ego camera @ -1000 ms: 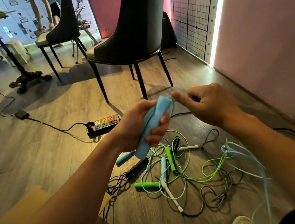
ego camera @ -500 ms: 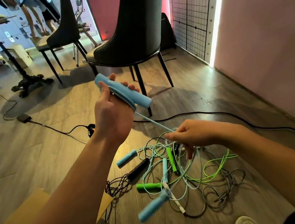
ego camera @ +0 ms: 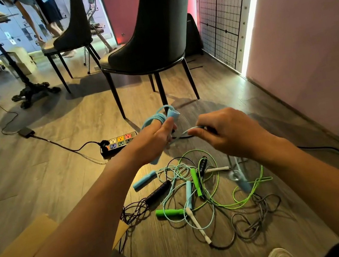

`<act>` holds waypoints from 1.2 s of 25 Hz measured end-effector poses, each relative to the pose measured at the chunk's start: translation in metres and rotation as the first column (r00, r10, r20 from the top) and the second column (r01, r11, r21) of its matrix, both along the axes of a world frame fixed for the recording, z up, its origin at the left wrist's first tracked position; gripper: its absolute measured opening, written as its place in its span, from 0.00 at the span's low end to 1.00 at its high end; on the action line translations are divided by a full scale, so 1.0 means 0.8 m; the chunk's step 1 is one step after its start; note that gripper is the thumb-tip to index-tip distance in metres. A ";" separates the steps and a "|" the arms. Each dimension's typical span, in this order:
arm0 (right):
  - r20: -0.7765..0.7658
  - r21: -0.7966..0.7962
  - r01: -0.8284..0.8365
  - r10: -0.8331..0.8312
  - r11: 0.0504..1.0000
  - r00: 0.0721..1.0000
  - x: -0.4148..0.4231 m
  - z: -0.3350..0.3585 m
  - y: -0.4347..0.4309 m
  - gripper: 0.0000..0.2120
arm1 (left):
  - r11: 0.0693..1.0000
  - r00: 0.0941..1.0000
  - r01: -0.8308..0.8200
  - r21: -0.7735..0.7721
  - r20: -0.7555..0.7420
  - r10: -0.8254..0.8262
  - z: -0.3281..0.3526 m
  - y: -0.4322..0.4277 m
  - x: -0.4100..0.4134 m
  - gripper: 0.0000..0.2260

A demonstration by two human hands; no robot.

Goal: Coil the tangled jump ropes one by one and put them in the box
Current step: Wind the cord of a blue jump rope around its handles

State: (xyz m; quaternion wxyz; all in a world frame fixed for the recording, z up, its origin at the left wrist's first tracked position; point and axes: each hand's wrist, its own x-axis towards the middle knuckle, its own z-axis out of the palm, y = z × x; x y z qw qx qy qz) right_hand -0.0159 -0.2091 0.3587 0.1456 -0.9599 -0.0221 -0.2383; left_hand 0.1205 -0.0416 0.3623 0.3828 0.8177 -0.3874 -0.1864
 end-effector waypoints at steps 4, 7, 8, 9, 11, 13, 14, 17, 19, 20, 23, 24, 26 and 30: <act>0.070 -0.160 0.184 -0.175 0.970 0.982 -0.005 -0.003 -0.014 0.22 | 0.971 0.978 0.169 0.167 -0.153 -0.144 0.008 -0.007 -0.025 0.31; 0.066 -0.206 0.264 -0.255 0.942 0.965 -0.005 -0.004 -0.023 0.23 | 0.934 0.923 0.283 0.217 -0.326 -0.204 0.011 -0.009 -0.035 0.34; 0.050 -0.192 0.252 -0.247 0.948 0.968 -0.004 -0.004 -0.025 0.22 | 0.926 0.894 0.318 0.203 -0.388 -0.222 0.013 -0.008 -0.037 0.32; 0.038 -0.176 0.229 -0.226 0.957 0.973 -0.003 -0.004 -0.028 0.22 | 0.924 0.862 0.343 0.172 -0.448 -0.236 0.015 -0.006 -0.039 0.29; 0.009 -0.161 0.194 -0.195 0.968 0.981 -0.003 -0.006 -0.035 0.21 | 0.936 0.768 0.348 0.058 -0.590 -0.250 0.018 0.001 -0.039 0.25; -0.040 -0.135 0.154 -0.161 0.979 0.986 -0.004 -0.010 -0.042 0.21 | 0.942 0.592 0.302 -0.144 -0.747 -0.304 0.021 0.008 -0.035 0.24; -0.047 -0.102 0.108 -0.113 0.989 0.992 -0.003 -0.013 -0.044 0.19 | 0.930 0.480 0.249 -0.271 -0.799 -0.362 0.022 0.010 -0.031 0.25; -0.001 0.072 -0.032 0.032 0.997 0.999 0.001 -0.012 -0.033 0.11 | 0.803 0.197 -0.002 -0.596 -0.788 -0.584 0.025 0.011 -0.022 0.24; 0.037 0.165 -0.046 0.040 0.985 0.999 0.003 -0.005 -0.026 0.11 | 0.682 0.126 -0.225 -0.696 -0.715 -0.688 0.028 0.006 -0.023 0.22; 0.038 0.195 -0.033 0.026 0.980 0.999 0.002 -0.002 -0.025 0.10 | 0.605 0.115 -0.367 -0.707 -0.680 -0.724 0.029 0.002 -0.025 0.20; -0.093 0.195 0.057 -0.039 0.979 0.995 -0.003 -0.006 -0.030 0.08 | 0.286 0.346 -0.724 -0.628 -0.689 -0.637 0.026 0.003 -0.002 0.16; -0.154 0.191 0.094 -0.065 0.977 0.986 -0.005 -0.008 -0.033 0.08 | 0.203 0.434 -0.767 -0.608 -0.726 -0.534 0.024 0.010 0.012 0.16; -0.254 0.166 0.194 -0.148 0.967 0.956 -0.009 -0.010 -0.042 0.08 | 0.120 0.487 -0.823 -0.555 -0.799 -0.354 0.014 0.028 0.040 0.13; -0.456 0.130 0.376 -0.282 0.917 0.844 -0.018 -0.007 -0.053 0.11 | 0.113 0.443 -0.875 -0.470 -0.874 -0.202 -0.009 0.055 0.068 0.10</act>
